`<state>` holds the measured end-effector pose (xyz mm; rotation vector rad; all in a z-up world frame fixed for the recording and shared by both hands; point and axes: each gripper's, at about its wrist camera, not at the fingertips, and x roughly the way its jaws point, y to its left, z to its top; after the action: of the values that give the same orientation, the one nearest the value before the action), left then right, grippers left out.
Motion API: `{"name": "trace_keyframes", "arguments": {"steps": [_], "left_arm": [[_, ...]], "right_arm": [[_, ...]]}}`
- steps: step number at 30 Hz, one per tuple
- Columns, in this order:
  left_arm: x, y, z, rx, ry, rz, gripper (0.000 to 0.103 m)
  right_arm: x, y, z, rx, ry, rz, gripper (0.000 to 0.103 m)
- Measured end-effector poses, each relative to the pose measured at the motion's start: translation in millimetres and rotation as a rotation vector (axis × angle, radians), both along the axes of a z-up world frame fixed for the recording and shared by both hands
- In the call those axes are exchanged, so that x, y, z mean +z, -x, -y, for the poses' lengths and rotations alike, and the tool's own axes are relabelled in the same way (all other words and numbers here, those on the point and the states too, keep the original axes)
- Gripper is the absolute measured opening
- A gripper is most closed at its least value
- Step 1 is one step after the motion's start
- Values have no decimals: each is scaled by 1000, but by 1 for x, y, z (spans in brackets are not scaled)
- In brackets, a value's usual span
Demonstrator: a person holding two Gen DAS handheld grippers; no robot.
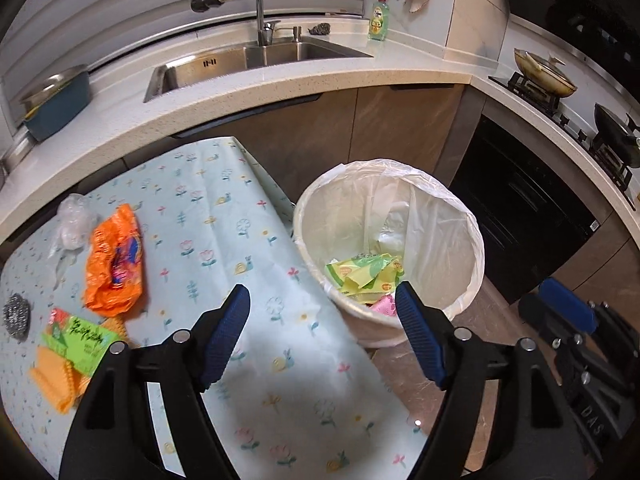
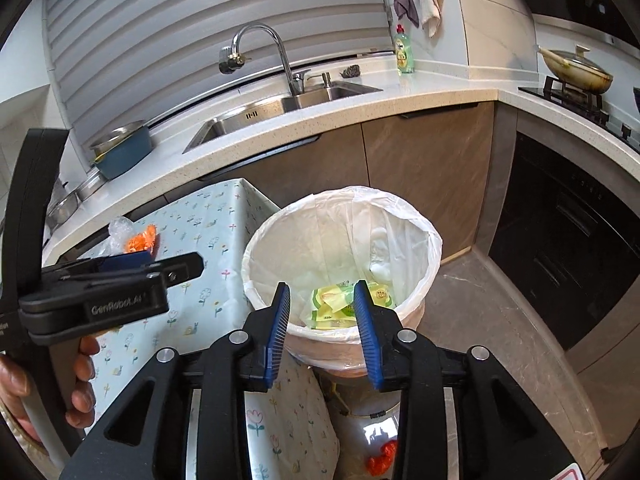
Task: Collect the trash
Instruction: 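Move both open tools back over the remaining trash on the table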
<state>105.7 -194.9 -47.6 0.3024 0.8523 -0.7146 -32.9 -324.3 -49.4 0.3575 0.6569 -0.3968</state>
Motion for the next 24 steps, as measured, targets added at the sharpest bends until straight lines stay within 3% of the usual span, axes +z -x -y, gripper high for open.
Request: {"name": "trace_keyframes", "arguments": {"steps": [13,24], "left_arm": [[30,17,-78,69,45,62,74],[37,-1,-116,163,50,103,77]], "right_arm": [[34,19,-52,-9,47,42,44],[41,-16,-84,70,69,30,45]]}}
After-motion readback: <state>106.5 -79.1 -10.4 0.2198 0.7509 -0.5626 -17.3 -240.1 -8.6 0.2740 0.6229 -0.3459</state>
